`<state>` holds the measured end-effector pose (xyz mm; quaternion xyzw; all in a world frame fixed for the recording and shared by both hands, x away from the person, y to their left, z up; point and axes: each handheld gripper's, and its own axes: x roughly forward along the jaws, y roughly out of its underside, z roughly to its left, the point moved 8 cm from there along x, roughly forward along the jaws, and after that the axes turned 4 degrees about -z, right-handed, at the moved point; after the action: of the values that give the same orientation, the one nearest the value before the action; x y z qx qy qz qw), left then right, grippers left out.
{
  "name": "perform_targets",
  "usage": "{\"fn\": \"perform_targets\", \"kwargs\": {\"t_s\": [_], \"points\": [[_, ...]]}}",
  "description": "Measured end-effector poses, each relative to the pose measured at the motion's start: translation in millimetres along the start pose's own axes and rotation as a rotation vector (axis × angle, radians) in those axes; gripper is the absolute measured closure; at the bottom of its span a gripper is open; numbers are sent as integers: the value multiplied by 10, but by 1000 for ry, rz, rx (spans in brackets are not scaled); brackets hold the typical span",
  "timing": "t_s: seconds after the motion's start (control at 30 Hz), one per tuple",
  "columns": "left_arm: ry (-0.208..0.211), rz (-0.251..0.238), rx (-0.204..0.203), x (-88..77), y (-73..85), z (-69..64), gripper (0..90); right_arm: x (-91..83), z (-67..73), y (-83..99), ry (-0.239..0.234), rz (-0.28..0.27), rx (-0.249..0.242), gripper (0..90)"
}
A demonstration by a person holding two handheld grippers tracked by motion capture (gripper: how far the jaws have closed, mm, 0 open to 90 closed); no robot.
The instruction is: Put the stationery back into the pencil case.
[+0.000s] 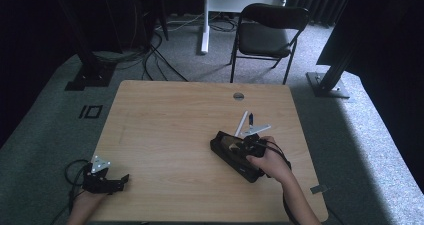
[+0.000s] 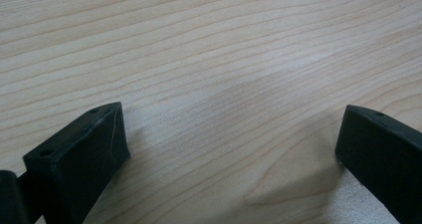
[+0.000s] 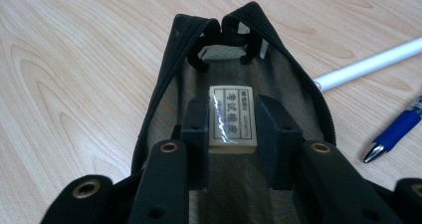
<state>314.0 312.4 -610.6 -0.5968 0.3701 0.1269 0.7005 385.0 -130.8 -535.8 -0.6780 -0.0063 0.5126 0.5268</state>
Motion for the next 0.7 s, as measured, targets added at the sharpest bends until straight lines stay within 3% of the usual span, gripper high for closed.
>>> {"fn": "perform_targets", "kwargs": {"t_s": [0.2,0.7], "points": [[0,0,0,0,0,0,2,48,-2,3,27,38,-17,681],[0,0,0,0,0,0,2,152,17,19,25,83,-11,681]]}}
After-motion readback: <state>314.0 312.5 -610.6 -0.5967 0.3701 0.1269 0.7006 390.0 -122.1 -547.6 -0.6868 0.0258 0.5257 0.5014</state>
